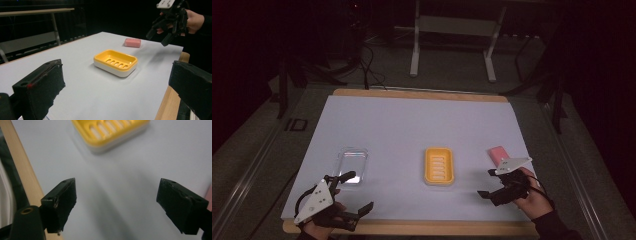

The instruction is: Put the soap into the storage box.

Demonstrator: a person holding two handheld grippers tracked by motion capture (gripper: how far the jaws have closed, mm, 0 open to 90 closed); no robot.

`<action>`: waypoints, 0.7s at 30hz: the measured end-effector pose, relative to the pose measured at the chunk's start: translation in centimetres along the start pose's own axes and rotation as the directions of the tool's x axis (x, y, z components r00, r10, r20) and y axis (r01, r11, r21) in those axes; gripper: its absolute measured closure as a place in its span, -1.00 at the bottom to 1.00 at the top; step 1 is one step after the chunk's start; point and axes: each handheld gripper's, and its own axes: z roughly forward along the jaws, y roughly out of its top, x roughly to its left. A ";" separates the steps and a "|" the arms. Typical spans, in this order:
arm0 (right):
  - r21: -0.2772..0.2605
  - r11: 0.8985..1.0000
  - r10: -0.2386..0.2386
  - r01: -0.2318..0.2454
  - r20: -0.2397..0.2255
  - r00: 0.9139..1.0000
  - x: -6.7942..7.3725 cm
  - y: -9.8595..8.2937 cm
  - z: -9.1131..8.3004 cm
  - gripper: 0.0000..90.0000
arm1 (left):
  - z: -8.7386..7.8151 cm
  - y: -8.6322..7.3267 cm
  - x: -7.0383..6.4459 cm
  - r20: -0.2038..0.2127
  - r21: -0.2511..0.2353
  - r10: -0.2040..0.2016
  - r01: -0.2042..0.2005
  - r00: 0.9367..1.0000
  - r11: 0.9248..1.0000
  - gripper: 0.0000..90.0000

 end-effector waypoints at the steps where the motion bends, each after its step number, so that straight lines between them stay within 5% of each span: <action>1: 0.039 0.999 0.012 -0.012 -0.011 1.000 -0.2 0.0 0.2 -0.63 | 0.0 0.0 0.0 0.001 0.000 0.000 0.000 1.000 1.000 -0.99; 11: 0.250 0.965 0.081 -0.080 0.004 0.997 -1.0 0.2 1.1 -0.61 | 0.0 0.0 0.0 0.003 0.001 -0.001 0.001 1.000 1.000 -0.99; 18: 0.356 0.922 0.159 -0.152 0.010 0.987 -1.6 0.7 1.2 -0.61 | 0.0 0.0 0.0 0.003 0.003 0.001 -0.001 1.000 1.000 -0.99; 19: 0.356 0.922 0.159 -0.152 0.010 0.987 -1.6 0.7 1.2 -0.61 | 0.0 0.0 0.0 0.003 0.003 0.001 -0.001 1.000 1.000 -0.99; 20: 0.390 0.903 0.186 -0.178 0.020 0.982 -1.8 0.8 1.2 -0.61 | 0.0 0.0 0.0 0.003 0.002 0.000 0.000 1.000 1.000 -0.99; 21: 0.400 0.898 0.190 -0.186 0.030 0.981 -1.8 0.8 1.2 -0.61 | 0.0 0.0 0.0 0.002 0.002 0.001 -0.001 1.000 1.000 -0.99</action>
